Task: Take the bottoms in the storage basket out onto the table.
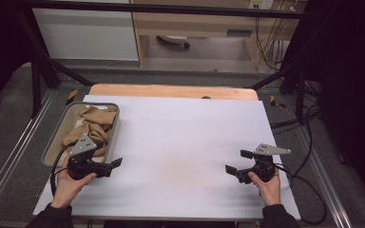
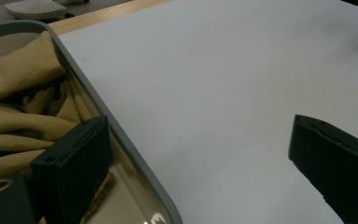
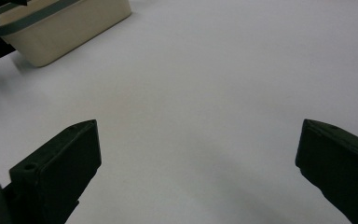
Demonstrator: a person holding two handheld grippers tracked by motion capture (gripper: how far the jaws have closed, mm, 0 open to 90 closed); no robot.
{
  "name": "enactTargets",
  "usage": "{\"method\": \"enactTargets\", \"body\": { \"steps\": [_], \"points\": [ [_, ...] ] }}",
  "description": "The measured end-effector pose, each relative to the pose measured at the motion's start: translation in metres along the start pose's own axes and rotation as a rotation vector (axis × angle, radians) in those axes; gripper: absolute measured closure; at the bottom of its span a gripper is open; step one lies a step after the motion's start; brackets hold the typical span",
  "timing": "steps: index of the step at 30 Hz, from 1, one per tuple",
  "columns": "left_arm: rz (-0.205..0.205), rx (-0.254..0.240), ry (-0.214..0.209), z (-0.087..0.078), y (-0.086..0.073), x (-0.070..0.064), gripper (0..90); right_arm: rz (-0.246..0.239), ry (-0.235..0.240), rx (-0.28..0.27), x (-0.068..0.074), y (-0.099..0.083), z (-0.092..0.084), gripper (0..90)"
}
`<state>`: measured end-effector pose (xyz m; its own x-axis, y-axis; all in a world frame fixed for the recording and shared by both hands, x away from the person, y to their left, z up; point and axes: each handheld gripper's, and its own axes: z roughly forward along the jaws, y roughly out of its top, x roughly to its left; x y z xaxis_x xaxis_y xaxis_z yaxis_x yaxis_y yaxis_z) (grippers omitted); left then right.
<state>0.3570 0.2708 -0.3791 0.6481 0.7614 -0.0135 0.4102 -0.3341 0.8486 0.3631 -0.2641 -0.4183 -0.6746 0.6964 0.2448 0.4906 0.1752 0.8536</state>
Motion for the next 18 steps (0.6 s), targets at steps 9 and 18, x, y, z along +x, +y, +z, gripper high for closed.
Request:
{"method": "enactTargets", "body": {
  "steps": [9,18],
  "points": [
    [-0.015,-0.002,0.027,-0.005,0.000,0.007,5.9,-0.006,-0.003,0.003,0.000,0.000,0.000,0.6],
    [-0.039,0.009,0.062,-0.009,-0.002,0.016,5.9,-0.007,0.000,0.006,0.000,-0.001,0.000,0.6]
  ]
}}
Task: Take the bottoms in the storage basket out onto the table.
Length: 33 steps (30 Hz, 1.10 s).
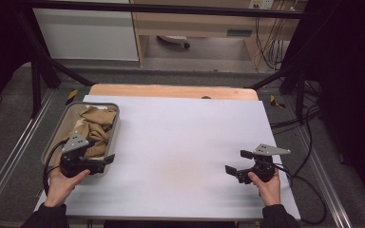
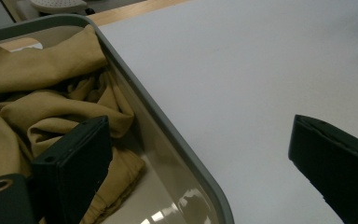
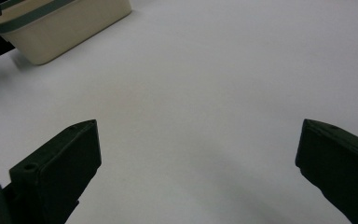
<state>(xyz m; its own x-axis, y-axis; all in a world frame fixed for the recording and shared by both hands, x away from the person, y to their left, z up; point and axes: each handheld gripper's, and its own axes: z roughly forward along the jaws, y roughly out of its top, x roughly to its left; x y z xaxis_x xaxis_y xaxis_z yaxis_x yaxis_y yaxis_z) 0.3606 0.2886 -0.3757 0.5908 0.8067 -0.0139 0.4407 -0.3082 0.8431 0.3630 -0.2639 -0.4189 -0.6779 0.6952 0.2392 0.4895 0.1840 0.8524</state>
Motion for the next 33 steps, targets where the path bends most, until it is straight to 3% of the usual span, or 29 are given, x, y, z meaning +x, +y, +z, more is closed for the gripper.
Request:
{"method": "enactTargets", "body": {
  "steps": [20,33],
  "points": [
    [-0.029,0.017,0.072,-0.012,0.001,0.017,5.9,-0.004,-0.006,0.008,0.000,0.000,0.001,0.6],
    [-0.036,0.029,0.126,-0.017,0.018,0.029,6.2,-0.004,-0.010,0.012,0.000,0.000,0.002,0.6]
  ]
}}
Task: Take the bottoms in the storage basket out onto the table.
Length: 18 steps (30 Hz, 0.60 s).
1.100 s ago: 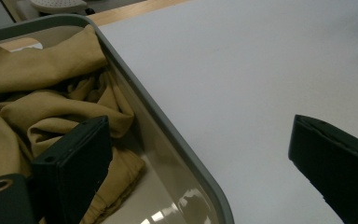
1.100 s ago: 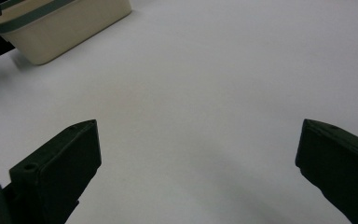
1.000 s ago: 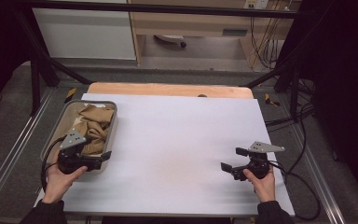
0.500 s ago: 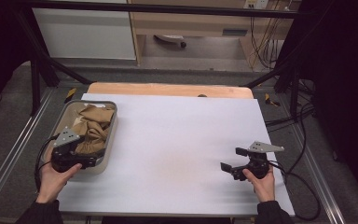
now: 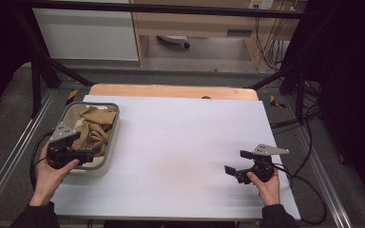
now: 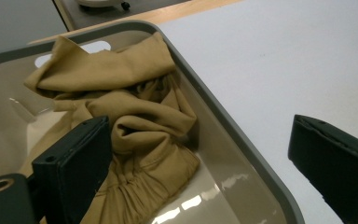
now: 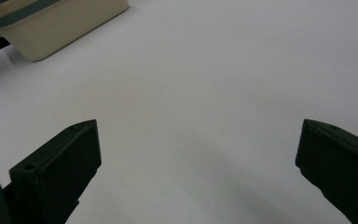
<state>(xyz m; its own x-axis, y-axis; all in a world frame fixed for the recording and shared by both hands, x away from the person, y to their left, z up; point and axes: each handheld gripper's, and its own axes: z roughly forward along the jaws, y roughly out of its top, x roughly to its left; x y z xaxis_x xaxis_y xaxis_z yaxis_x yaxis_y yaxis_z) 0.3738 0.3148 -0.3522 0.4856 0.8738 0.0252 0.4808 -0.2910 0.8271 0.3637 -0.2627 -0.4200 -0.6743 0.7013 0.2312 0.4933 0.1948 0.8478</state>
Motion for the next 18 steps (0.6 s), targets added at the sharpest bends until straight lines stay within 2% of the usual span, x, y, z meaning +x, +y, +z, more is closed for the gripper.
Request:
{"method": "enactTargets", "body": {
  "steps": [13,18],
  "points": [
    [0.027,0.060,0.077,0.012,0.019,0.012,6.3,-0.002,-0.005,-0.002,0.000,0.000,-0.001,0.6],
    [0.020,0.075,0.099,0.020,0.023,0.020,6.2,-0.003,-0.006,-0.002,0.000,0.000,-0.001,0.6]
  ]
}}
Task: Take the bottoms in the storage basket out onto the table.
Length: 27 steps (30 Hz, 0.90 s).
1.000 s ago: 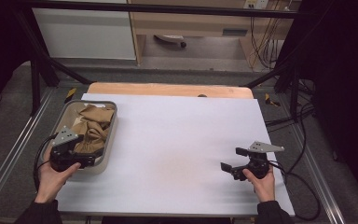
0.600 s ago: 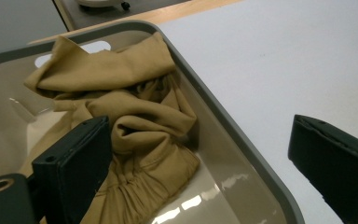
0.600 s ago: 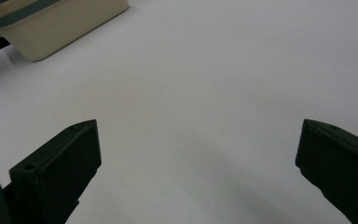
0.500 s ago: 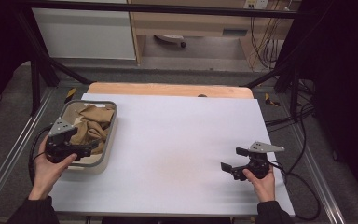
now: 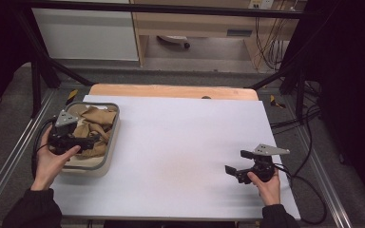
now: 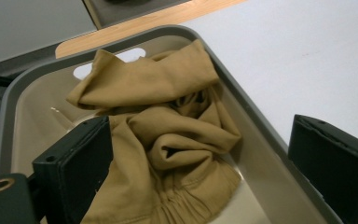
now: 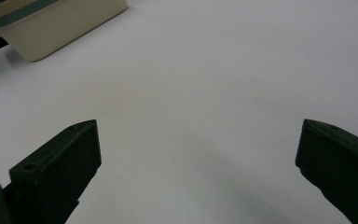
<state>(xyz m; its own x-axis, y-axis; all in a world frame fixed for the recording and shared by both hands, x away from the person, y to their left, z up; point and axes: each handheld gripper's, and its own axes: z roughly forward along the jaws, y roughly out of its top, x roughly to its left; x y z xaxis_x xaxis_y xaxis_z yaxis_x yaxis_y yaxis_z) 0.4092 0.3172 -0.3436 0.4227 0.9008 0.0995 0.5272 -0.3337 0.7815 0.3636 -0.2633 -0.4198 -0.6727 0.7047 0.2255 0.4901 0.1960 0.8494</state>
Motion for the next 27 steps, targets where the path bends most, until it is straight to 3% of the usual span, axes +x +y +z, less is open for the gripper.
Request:
{"method": "enactTargets", "body": {
  "steps": [7,21,27],
  "points": [
    [-0.029,0.034,0.035,0.018,0.002,0.013,6.6,0.001,-0.003,0.004,0.000,0.000,0.000,0.6],
    [0.001,0.116,0.100,0.052,-0.005,0.020,7.2,-0.003,-0.005,0.007,0.000,0.000,0.001,0.6],
    [-0.006,0.120,0.111,0.063,-0.014,0.021,9.8,-0.002,-0.005,0.008,0.000,0.000,0.001,0.6]
  ]
}}
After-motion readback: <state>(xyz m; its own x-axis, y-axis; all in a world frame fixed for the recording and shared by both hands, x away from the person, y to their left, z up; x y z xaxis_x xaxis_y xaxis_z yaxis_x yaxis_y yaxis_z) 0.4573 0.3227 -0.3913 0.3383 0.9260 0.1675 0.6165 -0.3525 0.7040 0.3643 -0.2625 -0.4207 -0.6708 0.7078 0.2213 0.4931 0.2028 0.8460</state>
